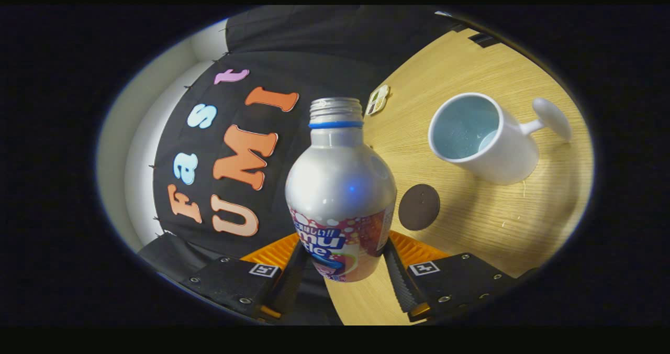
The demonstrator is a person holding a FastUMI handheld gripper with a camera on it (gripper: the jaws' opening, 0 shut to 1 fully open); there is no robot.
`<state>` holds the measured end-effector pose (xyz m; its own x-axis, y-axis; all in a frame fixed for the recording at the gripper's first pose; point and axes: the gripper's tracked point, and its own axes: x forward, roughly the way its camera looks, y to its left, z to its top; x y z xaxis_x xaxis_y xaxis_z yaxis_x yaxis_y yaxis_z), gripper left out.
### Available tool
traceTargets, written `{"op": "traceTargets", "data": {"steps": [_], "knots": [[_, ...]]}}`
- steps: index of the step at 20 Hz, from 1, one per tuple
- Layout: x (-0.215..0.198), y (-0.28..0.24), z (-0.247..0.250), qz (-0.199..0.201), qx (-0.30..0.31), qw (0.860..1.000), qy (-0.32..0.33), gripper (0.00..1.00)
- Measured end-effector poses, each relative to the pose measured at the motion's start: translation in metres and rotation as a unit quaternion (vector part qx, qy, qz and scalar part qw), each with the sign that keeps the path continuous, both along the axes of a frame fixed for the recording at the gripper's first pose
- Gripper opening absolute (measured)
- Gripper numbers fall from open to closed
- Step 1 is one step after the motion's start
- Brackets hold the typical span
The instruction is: Take the bottle from table, then pour the juice into the cup, finally place the bottle on the coaster
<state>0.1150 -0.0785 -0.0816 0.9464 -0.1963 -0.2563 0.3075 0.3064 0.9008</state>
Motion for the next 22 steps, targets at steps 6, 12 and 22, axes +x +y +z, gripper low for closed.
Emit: {"op": "traceTargets", "data": {"steps": [6,12,22], "knots": [[0.008,-0.007,0.01,-0.026,0.067,0.997,-0.016,0.75],[0.009,-0.007,0.012,-0.038,0.114,0.993,-0.019,0.75],[0.008,-0.008,0.023,-0.05,0.18,0.982,-0.039,0.75]]}}
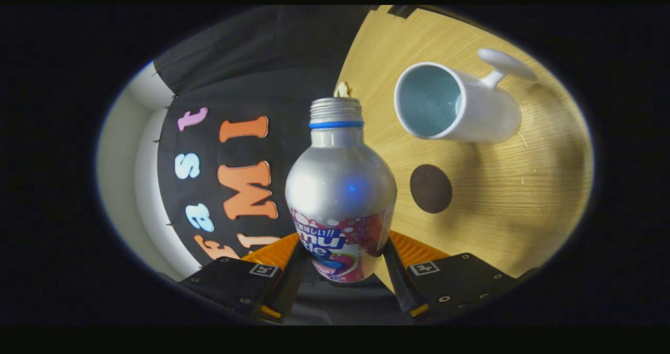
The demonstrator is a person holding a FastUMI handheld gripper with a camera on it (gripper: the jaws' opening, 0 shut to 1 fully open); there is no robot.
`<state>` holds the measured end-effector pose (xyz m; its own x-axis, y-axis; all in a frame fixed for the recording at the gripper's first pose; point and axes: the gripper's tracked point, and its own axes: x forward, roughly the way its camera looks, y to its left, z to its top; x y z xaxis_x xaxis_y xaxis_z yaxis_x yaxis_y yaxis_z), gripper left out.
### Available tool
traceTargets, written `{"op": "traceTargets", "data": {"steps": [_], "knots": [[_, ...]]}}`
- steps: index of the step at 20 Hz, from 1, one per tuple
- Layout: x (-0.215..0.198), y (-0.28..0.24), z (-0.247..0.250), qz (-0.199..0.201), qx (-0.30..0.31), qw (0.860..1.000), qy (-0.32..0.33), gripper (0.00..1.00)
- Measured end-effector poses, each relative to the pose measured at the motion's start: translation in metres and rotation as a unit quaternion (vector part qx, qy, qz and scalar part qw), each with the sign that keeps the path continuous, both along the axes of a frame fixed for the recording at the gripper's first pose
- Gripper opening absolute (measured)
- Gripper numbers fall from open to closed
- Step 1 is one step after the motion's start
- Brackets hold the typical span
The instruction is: Take the bottle from table, then pour the juice into the cup, finally place the bottle on the coaster
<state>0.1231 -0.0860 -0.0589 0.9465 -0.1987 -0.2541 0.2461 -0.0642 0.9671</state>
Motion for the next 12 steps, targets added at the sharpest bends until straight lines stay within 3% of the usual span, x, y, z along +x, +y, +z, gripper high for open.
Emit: {"op": "traceTargets", "data": {"steps": [12], "knots": [[-0.0048,-0.0085,0.009,-0.025,0.07,0.997,-0.018,0.75]]}}
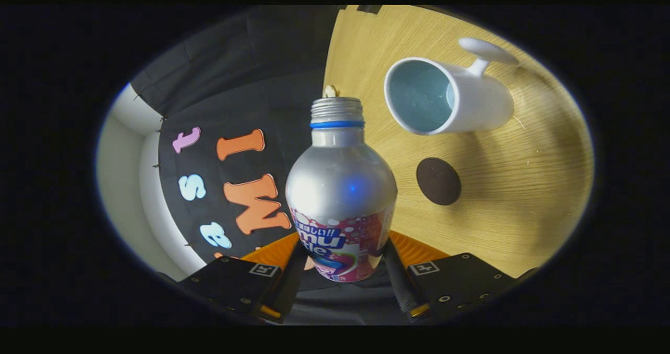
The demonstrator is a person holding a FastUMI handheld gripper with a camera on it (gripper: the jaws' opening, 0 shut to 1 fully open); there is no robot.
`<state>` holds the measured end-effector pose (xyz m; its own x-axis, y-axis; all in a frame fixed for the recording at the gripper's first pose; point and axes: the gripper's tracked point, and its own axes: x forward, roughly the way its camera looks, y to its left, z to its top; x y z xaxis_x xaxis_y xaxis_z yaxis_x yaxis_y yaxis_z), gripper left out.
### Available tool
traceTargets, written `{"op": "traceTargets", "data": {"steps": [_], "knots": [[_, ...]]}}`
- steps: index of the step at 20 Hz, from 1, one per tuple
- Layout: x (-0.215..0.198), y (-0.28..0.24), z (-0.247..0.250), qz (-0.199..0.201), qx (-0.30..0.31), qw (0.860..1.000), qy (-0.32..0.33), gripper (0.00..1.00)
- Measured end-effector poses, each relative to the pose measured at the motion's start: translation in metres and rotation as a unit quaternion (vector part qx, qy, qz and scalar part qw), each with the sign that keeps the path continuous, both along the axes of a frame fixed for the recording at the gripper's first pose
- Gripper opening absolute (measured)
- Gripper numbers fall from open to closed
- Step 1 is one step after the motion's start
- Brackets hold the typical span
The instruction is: Take the bottle from table, then pour the juice into the cup, finally place the bottle on the coaster
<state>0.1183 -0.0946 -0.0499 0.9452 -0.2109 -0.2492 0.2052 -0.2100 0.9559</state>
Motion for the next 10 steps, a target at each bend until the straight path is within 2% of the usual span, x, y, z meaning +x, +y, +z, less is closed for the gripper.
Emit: {"op": "traceTargets", "data": {"steps": [3,10], "knots": [[-0.0013,-0.0022,0.0069,-0.008,0.025,1.0,-0.006,0.75],[0.0041,0.0,0.0109,-0.004,0.037,0.999,-0.006,0.75]]}}
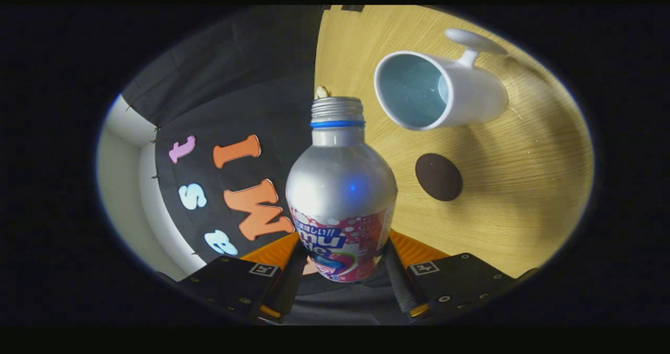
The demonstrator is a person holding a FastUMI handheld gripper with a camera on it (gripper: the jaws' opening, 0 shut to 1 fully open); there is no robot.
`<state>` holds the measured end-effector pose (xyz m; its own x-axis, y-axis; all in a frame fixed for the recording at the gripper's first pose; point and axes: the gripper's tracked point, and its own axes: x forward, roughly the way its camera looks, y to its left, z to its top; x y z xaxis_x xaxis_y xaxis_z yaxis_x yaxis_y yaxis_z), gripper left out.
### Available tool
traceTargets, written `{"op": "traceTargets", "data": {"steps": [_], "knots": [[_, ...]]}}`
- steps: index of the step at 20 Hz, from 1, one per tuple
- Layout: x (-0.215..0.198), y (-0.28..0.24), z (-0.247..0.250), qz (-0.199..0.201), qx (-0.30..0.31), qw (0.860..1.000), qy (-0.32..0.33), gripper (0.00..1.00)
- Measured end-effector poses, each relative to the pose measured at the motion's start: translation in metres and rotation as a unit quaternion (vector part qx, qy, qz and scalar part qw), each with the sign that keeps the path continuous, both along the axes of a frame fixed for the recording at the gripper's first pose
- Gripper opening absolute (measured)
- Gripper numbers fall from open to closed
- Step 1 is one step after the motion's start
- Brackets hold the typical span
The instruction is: Take the bottle from table, then pour the juice into the cup, finally place the bottle on the coaster
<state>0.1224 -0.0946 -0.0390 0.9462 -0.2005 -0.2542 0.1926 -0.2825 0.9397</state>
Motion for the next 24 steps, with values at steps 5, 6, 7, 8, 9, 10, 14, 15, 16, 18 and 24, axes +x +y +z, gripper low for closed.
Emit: {"op": "traceTargets", "data": {"steps": [5,6,7,8,9,10,14,15,16,18,24], "knots": [[-0.0002,-0.0008,0.0036,-0.007,0.024,1.0,-0.005,0.75],[-0.0003,-0.0014,0.0042,-0.011,0.031,0.999,-0.008,0.75],[-0.0018,-0.0014,0.0057,-0.014,0.036,0.999,-0.01,0.75],[-0.0021,-0.0019,0.0053,-0.014,0.038,0.999,-0.01,0.75],[-0.0017,-0.0027,0.0046,-0.014,0.04,0.999,-0.009,0.75],[-0.0017,-0.004,0.0049,-0.016,0.042,0.999,-0.009,0.75],[-0.0008,-0.0073,0.0059,-0.021,0.048,0.999,-0.005,0.75],[0.0,-0.0068,0.0055,-0.021,0.05,0.999,-0.003,0.75],[0.0002,-0.0073,0.0055,-0.022,0.053,0.998,-0.004,0.75],[0.0005,-0.0082,0.0067,-0.025,0.062,0.998,-0.008,0.75],[-0.0014,-0.0076,0.0087,-0.026,0.069,0.997,-0.008,0.75]]}}
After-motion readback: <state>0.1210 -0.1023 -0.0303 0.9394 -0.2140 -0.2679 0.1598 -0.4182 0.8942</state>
